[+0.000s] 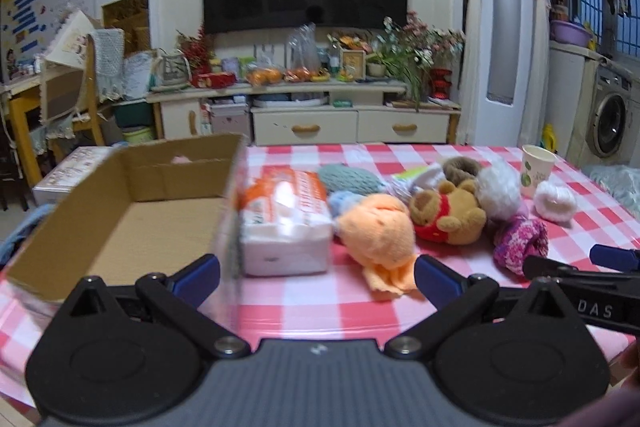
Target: Organize soft objects
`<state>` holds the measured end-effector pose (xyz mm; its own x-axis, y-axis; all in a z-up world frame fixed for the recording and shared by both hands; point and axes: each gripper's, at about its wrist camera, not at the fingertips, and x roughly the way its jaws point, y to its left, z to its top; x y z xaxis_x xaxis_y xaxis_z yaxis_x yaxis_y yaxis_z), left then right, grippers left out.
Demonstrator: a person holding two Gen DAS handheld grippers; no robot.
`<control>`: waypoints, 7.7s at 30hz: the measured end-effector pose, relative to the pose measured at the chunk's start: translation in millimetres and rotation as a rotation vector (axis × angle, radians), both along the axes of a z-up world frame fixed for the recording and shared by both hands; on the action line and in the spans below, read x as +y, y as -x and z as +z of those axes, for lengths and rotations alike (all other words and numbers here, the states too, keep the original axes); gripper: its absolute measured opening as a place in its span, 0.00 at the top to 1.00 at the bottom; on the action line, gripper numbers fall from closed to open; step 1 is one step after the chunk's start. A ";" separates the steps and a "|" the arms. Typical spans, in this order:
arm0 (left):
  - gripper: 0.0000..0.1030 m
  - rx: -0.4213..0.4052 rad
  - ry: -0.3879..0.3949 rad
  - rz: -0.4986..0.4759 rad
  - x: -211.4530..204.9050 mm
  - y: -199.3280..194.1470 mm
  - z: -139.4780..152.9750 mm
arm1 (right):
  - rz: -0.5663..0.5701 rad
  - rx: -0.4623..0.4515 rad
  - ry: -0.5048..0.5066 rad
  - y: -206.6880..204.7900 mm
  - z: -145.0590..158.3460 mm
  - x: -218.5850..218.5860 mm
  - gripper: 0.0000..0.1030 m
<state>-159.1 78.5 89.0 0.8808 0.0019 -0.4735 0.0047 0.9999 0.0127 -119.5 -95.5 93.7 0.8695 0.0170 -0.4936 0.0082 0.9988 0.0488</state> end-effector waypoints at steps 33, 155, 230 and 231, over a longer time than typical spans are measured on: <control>0.01 -0.053 0.032 0.102 52.6 34.5 21.9 | 0.119 -0.080 0.068 23.9 19.2 21.9 0.00; 0.51 0.144 0.225 -0.421 -33.9 -89.0 6.1 | -0.017 0.057 -0.102 -69.5 6.1 -141.6 0.49; 0.06 -0.018 -0.013 0.098 87.1 -117.4 42.0 | 0.346 -0.027 -0.133 -112.2 25.3 43.6 0.00; 0.06 -0.018 -0.016 0.093 84.4 -117.8 41.7 | 0.338 -0.027 -0.137 -111.5 25.1 42.8 0.00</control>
